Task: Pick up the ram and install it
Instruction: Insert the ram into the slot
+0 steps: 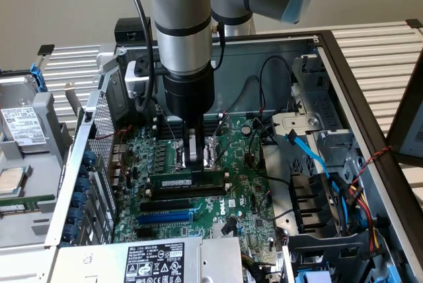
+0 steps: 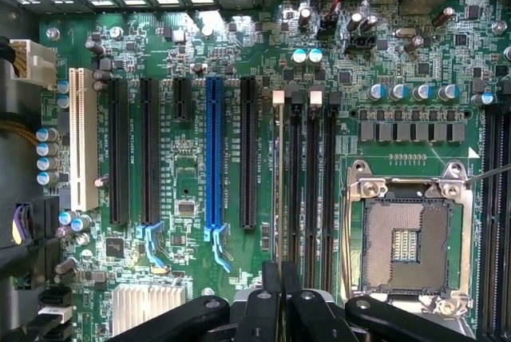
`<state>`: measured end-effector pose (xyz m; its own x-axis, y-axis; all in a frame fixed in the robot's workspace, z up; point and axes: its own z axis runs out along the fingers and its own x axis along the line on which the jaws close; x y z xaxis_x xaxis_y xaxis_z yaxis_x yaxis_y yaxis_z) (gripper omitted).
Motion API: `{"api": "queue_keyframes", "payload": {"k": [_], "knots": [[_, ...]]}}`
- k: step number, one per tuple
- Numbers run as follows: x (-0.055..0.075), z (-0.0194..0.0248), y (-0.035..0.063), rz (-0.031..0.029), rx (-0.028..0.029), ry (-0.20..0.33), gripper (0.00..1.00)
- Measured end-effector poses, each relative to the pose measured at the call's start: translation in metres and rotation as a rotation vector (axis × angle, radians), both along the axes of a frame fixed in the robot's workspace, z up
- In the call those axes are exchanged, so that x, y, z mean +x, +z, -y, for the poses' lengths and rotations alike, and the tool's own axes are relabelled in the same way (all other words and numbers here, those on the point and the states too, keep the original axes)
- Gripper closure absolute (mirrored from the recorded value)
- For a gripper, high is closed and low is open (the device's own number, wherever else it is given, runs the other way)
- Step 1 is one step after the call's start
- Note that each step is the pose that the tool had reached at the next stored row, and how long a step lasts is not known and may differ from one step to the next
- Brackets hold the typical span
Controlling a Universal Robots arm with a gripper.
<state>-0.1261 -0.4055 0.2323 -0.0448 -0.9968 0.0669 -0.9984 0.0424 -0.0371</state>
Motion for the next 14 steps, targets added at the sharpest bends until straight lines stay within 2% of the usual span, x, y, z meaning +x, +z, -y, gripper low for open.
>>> {"api": "queue_keyframes", "payload": {"k": [14], "knots": [[0.0009,0.0005,-0.0013,0.0001,0.0006,0.000,0.87]]}}
